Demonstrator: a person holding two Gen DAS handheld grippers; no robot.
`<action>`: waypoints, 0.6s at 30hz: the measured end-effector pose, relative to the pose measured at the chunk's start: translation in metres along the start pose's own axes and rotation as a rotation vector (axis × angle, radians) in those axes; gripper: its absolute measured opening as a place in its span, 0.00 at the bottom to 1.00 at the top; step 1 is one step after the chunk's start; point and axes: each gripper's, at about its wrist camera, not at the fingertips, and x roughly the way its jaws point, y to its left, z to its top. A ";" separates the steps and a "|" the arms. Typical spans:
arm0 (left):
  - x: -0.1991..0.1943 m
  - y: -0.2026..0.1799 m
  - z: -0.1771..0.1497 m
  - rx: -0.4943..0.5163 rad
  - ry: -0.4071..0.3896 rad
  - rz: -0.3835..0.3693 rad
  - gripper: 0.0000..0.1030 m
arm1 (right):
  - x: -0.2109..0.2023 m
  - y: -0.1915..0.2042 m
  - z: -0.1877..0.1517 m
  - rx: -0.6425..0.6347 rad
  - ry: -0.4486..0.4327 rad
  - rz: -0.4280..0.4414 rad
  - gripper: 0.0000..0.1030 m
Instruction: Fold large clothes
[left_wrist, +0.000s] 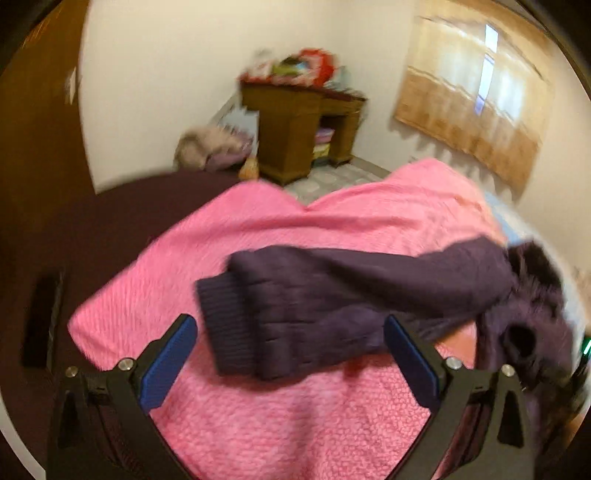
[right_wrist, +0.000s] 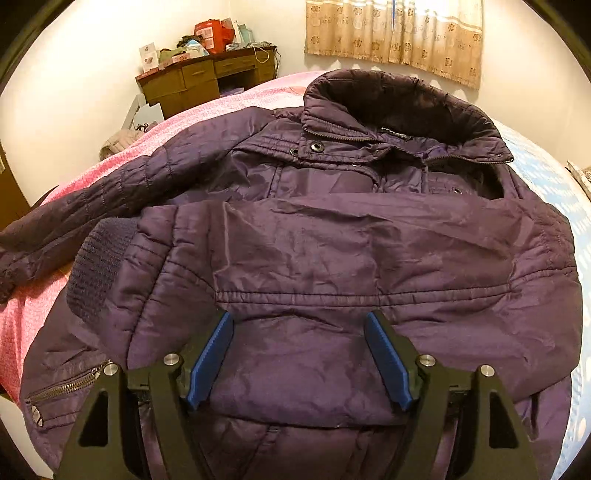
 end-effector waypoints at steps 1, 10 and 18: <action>0.003 0.017 0.003 -0.071 0.015 -0.033 0.97 | 0.000 0.002 -0.001 -0.003 -0.006 -0.006 0.72; 0.035 0.057 -0.007 -0.372 0.133 -0.255 0.97 | -0.004 0.008 -0.004 -0.029 -0.023 -0.071 0.76; 0.062 0.058 -0.011 -0.481 0.159 -0.342 0.97 | -0.005 0.008 -0.005 -0.029 -0.030 -0.082 0.77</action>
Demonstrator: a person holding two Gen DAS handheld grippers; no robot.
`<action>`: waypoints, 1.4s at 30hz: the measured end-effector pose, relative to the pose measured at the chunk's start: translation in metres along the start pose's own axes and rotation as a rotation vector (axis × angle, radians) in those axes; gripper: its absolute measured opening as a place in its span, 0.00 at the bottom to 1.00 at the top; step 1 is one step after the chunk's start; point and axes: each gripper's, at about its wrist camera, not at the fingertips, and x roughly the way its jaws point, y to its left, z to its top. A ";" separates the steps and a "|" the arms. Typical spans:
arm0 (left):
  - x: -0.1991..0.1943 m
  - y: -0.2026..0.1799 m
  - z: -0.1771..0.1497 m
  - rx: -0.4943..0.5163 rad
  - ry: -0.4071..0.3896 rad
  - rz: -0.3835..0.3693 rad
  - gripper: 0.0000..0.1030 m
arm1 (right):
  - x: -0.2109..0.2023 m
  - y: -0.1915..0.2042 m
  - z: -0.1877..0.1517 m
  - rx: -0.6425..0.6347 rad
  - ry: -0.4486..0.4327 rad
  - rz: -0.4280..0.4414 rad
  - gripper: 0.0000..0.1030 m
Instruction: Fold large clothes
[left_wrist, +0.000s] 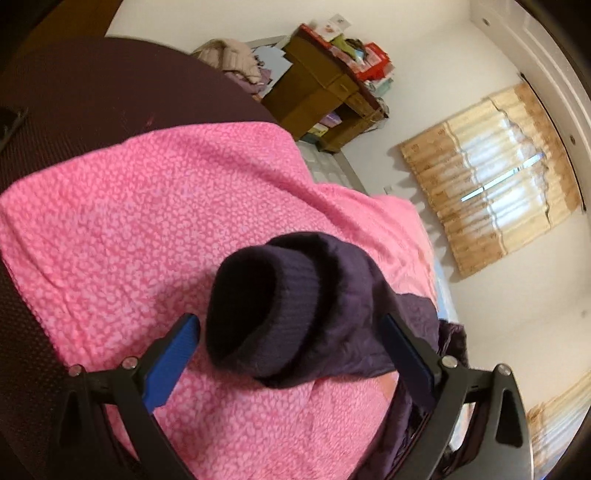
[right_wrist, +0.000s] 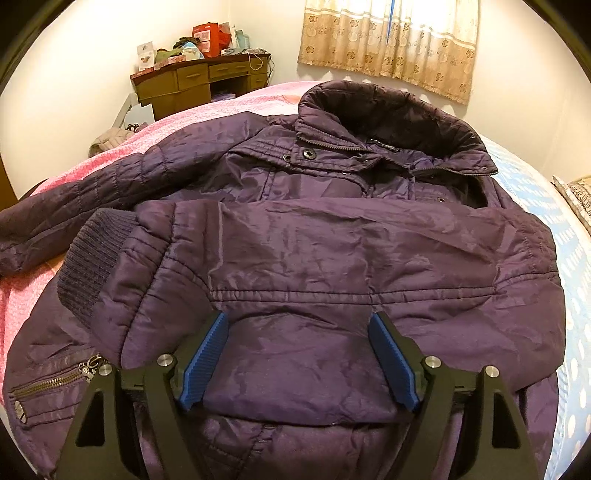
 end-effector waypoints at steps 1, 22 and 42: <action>0.003 0.001 0.000 -0.011 -0.002 -0.016 0.97 | 0.000 0.000 0.000 0.001 0.000 -0.001 0.77; -0.009 -0.088 0.037 0.239 -0.182 -0.160 0.28 | -0.002 -0.002 0.000 0.020 -0.010 0.007 0.78; -0.016 -0.281 -0.006 0.689 -0.288 -0.363 0.27 | -0.083 -0.067 -0.017 0.278 -0.208 0.132 0.78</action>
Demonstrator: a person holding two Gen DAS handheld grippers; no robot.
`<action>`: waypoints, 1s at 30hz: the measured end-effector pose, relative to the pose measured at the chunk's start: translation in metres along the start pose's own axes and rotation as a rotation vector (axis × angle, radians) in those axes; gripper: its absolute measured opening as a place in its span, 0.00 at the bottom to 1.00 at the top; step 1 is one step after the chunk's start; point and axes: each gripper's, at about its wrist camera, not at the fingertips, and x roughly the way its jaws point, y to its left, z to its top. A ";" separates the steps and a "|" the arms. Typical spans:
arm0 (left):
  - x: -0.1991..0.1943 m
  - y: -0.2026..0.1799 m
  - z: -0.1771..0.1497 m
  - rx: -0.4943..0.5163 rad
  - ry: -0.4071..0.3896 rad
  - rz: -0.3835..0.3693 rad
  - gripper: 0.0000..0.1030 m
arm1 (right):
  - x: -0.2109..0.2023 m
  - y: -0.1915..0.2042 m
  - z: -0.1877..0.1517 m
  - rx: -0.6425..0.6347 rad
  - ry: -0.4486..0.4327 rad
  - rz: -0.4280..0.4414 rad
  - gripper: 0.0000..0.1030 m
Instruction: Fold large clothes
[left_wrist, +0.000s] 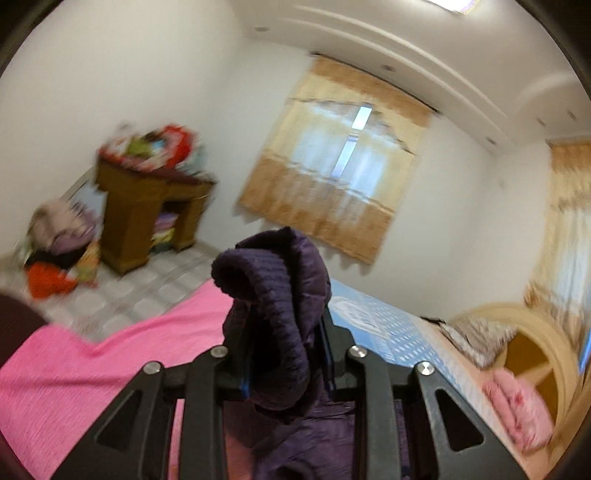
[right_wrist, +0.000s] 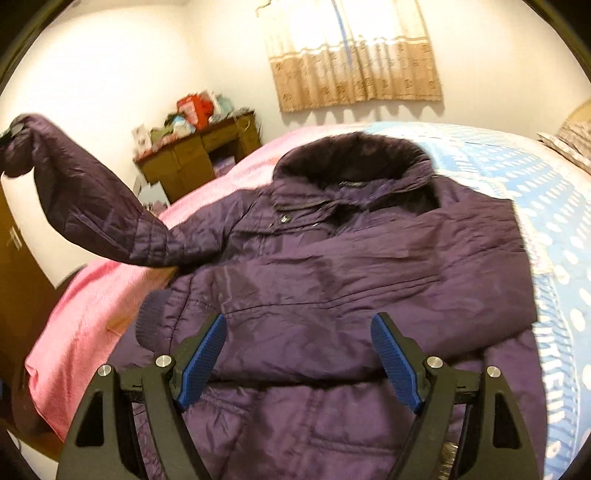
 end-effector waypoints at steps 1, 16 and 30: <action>0.006 -0.025 -0.003 0.061 -0.001 -0.026 0.27 | -0.006 -0.008 -0.001 0.015 -0.011 -0.010 0.78; 0.088 -0.219 -0.195 0.515 0.327 -0.269 0.31 | -0.071 -0.138 -0.026 0.323 -0.155 -0.226 0.78; 0.036 -0.147 -0.183 0.704 0.256 -0.103 1.00 | -0.066 -0.160 -0.051 0.410 -0.152 -0.154 0.78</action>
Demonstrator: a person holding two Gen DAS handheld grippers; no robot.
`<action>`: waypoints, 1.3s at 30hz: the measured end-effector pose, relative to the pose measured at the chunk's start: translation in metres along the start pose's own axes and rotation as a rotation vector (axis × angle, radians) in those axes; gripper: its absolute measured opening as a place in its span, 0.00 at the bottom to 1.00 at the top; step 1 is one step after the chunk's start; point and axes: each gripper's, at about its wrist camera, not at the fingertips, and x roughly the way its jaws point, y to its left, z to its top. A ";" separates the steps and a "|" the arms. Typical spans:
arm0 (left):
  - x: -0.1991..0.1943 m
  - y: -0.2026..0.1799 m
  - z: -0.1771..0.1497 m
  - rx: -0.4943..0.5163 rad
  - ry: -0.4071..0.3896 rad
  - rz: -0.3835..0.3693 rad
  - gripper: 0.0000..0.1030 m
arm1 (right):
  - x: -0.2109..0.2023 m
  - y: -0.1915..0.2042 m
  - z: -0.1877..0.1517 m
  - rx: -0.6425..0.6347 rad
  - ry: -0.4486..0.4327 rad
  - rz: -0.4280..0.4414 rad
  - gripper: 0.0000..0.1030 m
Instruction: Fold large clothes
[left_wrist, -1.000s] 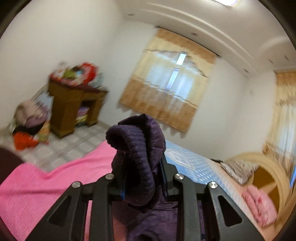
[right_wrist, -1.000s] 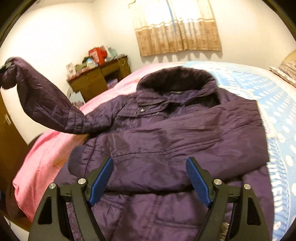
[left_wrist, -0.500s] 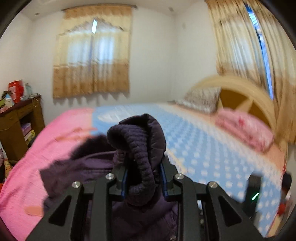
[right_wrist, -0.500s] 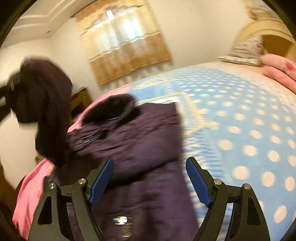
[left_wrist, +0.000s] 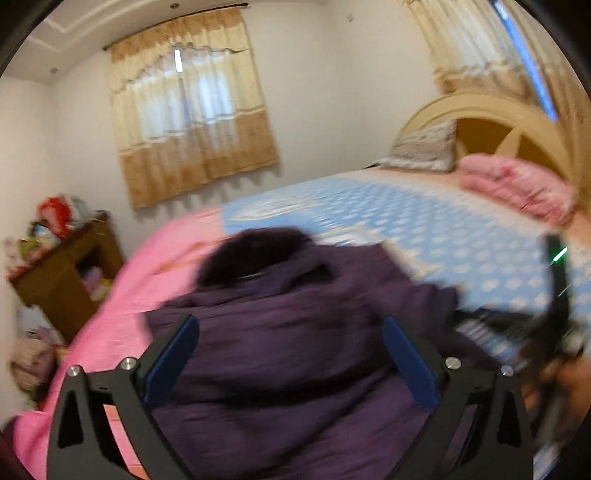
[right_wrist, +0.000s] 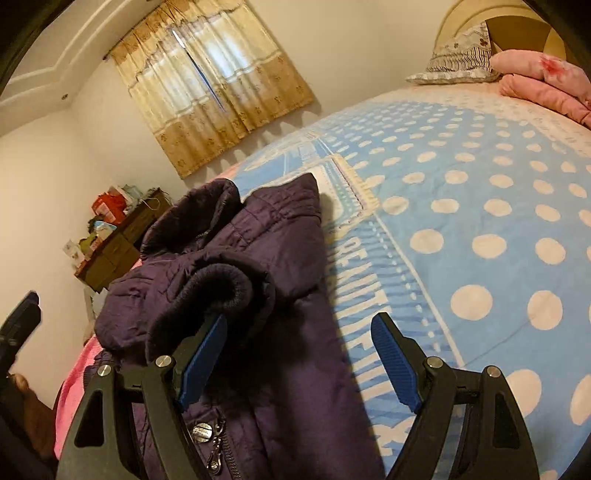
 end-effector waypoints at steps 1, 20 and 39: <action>0.004 0.025 -0.011 0.018 0.023 0.075 1.00 | -0.002 0.001 -0.001 -0.002 -0.008 0.000 0.78; 0.113 0.132 -0.074 -0.041 0.315 0.067 0.63 | 0.006 0.022 -0.010 -0.094 0.025 -0.117 0.79; 0.057 0.190 -0.099 -0.537 0.271 0.087 0.65 | 0.008 0.028 -0.010 -0.120 0.039 -0.134 0.79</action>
